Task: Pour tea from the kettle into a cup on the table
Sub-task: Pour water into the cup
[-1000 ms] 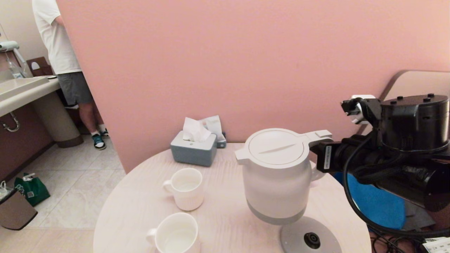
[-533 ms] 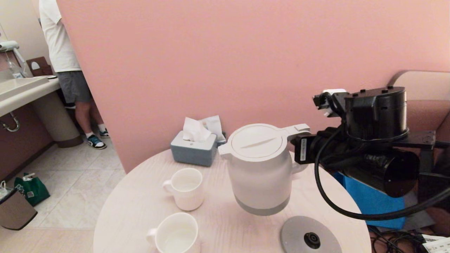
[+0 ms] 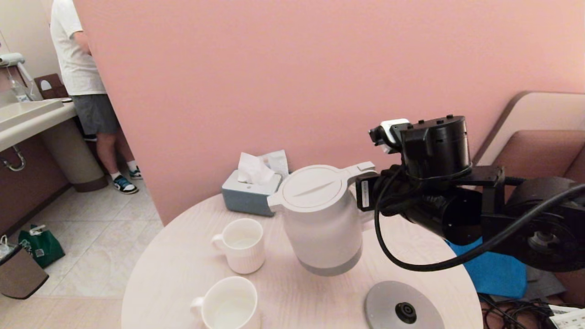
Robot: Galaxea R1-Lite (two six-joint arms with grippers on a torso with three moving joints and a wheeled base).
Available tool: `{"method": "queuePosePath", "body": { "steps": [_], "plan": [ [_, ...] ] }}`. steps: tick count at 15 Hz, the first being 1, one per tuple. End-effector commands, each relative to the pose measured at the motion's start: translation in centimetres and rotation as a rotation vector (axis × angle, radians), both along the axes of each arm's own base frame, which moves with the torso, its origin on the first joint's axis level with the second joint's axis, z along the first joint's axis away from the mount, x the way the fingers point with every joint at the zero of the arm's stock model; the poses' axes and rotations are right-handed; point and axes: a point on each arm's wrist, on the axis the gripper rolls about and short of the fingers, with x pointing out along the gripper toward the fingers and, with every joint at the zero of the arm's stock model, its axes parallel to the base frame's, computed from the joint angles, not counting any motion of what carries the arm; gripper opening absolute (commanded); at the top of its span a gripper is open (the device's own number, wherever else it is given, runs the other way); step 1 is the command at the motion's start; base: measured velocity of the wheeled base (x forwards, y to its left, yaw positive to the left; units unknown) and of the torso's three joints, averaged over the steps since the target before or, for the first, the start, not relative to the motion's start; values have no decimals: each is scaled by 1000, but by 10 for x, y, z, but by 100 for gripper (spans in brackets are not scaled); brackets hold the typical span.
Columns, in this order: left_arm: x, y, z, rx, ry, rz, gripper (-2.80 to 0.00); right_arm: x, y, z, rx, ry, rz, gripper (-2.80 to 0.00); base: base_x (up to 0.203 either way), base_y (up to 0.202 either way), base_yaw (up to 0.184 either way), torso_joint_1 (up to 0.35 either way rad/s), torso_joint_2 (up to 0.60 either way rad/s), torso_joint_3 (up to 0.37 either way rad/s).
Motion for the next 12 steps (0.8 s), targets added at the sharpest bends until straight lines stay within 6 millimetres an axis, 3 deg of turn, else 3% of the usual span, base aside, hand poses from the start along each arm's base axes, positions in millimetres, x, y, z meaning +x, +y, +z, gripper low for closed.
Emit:
{"method": "queuePosePath", "body": {
  "steps": [1, 12],
  "plan": [
    [0, 0, 0, 0, 1, 0, -280, 6, 6, -7, -25, 12, 4, -280, 0, 0, 0, 0, 0, 0],
    [0, 0, 0, 0, 1, 0, -280, 14, 37, -7, -91, -20, 40, -280, 0, 0, 0, 0, 0, 0]
  ]
}}
